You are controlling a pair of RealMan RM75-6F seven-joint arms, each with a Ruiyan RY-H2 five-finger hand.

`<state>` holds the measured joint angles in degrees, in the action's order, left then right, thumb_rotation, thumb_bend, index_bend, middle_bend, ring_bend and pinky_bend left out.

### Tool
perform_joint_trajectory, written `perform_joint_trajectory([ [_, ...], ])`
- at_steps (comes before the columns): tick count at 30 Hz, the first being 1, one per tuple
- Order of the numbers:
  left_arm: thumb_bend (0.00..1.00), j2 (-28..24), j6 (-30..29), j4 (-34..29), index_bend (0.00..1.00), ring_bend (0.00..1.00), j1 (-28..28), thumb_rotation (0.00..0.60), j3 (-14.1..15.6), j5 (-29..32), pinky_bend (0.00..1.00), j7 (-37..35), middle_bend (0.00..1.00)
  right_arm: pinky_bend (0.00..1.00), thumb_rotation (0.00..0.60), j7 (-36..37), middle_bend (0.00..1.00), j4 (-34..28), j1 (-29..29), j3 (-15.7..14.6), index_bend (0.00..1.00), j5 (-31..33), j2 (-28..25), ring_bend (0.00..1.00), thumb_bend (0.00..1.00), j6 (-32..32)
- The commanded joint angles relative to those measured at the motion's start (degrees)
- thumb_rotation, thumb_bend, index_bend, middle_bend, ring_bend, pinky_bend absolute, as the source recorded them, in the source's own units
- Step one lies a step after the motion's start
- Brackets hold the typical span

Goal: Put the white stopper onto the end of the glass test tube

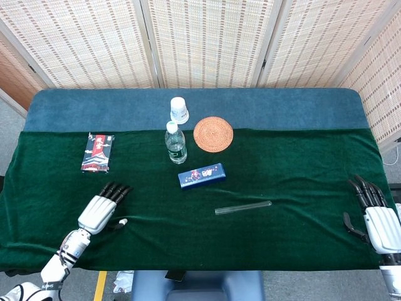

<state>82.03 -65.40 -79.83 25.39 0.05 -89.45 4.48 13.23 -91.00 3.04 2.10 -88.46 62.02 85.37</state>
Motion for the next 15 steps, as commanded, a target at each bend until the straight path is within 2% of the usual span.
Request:
perform_joint_trajectory([
  [1, 0.21, 0.0, 0.5, 0.1, 0.07, 0.09, 0.4, 0.6, -0.3, 0.6, 0.0, -0.1, 0.13, 0.0, 0.6, 0.0, 0.0, 0.1, 0.0, 0.0, 0.0, 0.1, 0.0, 0.0, 0.57, -0.1],
  [15, 0.21, 0.2, 0.9, -0.2, 0.07, 0.09, 1.0, 0.6, -0.6, 1.9, 0.0, 0.7, 0.13, 0.0, 0.6, 0.3, 0.0, 0.3, 0.0, 0.0, 0.0, 0.2, 0.1, 0.0, 0.57, -0.1],
])
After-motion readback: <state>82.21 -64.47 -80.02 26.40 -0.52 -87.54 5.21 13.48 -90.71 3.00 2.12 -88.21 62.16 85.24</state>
